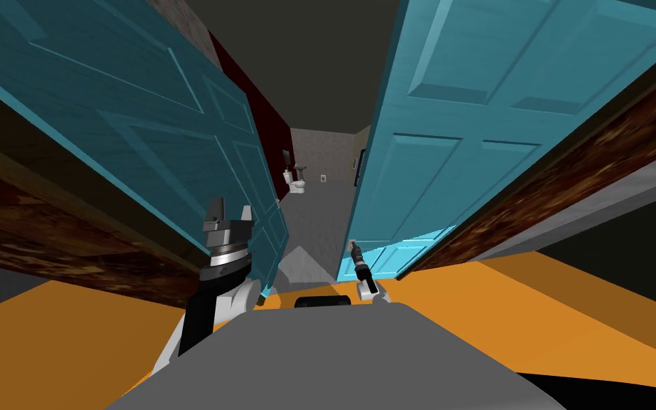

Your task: Push the door open

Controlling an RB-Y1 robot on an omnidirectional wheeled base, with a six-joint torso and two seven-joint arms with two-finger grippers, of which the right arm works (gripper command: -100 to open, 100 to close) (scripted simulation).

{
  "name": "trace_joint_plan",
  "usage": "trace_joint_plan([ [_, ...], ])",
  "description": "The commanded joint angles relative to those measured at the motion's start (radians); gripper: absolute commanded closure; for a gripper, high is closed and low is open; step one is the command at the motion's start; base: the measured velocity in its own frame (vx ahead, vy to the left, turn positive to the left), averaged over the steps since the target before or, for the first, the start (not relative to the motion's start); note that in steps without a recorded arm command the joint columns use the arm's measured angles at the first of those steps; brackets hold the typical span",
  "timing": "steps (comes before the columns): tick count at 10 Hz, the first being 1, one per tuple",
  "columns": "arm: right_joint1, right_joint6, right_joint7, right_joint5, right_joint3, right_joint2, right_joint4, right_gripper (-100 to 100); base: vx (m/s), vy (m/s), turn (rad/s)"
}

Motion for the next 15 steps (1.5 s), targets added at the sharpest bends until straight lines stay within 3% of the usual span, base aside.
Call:
trace_joint_plan([
  [1,-0.013,-0.019,0.004,-0.002,-0.032,-0.009,0.025,100,0.190,0.040,-0.037],
  [5,-0.012,-0.017,0.010,0.001,-0.070,-0.010,0.024,100,0.162,0.052,-0.020],
  [6,-0.011,-0.015,0.013,0.003,-0.095,-0.010,0.023,100,0.141,0.038,-0.049],
  [15,-0.006,-0.009,0.030,0.011,-0.210,-0.006,0.019,100,0.142,0.047,-0.031],
])
